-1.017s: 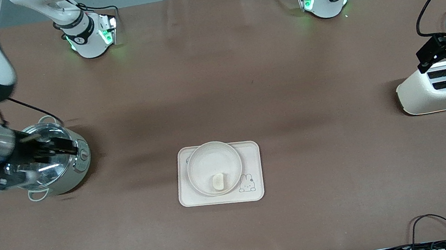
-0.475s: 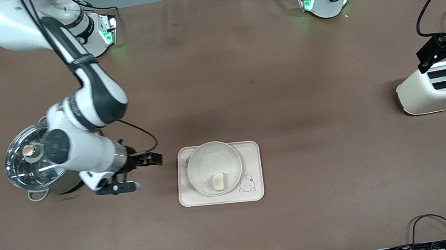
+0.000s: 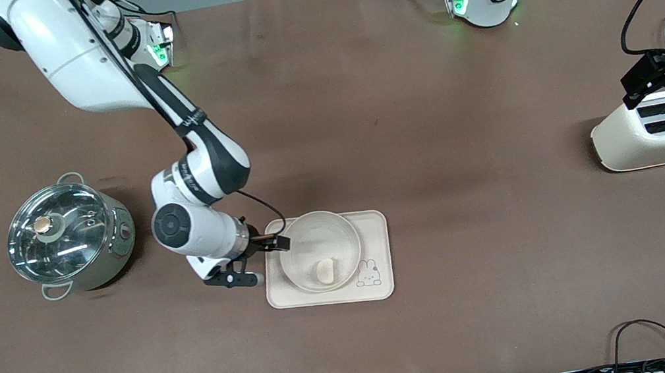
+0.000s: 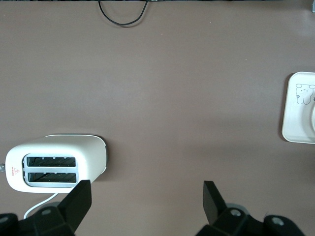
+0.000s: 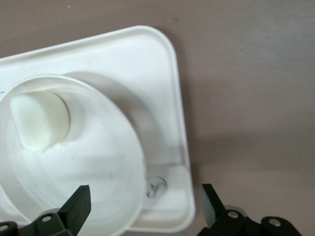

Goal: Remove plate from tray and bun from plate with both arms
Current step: 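Grasp the plate rim with the right gripper and lift it, then carry the plate with bun off the tray and lower it, then release the plate with the right gripper while the left gripper reaches it, then lower the left gripper into the plate and grasp the bun, then lift the bun out of the plate with the left gripper, then carry the bun toward the toaster and lower it to the table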

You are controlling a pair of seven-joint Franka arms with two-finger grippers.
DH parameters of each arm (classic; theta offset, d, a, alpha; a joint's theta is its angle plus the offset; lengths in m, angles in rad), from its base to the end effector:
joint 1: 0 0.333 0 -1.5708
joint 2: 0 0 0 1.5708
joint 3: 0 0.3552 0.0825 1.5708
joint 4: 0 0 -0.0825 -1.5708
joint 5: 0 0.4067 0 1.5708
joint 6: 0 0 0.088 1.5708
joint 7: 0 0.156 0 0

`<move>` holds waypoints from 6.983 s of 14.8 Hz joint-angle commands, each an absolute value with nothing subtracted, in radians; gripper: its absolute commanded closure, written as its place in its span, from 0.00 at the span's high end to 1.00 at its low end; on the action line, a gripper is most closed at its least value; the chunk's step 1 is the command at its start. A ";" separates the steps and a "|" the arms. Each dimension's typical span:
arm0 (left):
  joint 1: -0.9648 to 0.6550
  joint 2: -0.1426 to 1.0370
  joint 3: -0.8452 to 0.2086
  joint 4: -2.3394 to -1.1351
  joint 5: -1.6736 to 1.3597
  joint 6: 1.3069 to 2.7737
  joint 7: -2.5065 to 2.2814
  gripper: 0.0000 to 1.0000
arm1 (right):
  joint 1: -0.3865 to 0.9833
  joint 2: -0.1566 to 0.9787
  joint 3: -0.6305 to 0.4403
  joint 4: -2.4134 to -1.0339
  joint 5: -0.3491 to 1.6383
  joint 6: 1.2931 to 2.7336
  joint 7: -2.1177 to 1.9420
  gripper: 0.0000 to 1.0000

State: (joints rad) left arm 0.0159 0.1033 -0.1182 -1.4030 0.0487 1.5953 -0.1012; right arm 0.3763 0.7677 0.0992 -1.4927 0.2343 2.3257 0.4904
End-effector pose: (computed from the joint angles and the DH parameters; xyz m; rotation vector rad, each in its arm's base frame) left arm 0.6184 -0.0518 0.6393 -3.1109 -0.0017 -0.1447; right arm 0.6859 0.3541 0.1905 -2.8799 0.2898 0.0802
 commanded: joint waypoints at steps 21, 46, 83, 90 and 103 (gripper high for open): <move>0.018 0.095 -0.120 -1.399 0.064 1.582 -0.091 1.00 | 0.318 0.738 0.138 -1.416 0.267 2.210 0.379 0.00; 0.014 0.095 -0.123 -1.405 0.066 1.582 -0.107 1.00 | 0.434 0.450 0.264 -2.215 0.413 2.746 0.388 1.00; -0.546 0.778 -0.377 -1.601 0.463 2.383 -1.512 0.99 | -0.008 -0.054 -0.023 -1.509 -0.029 1.468 -0.040 1.00; -0.546 0.772 -0.383 -1.623 0.485 2.398 -1.555 0.70 | 0.014 -0.052 -0.023 -1.509 -0.023 1.471 -0.018 1.00; -0.148 0.543 -0.456 -1.617 0.331 2.083 -0.839 0.01 | 0.015 -0.049 -0.025 -1.506 -0.021 1.474 -0.020 1.00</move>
State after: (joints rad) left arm -0.2745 0.5756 -0.4314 -1.5790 0.3582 2.0947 -1.0280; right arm 0.0085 -0.0416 -0.0251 -1.4949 -0.0088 1.4625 -0.0365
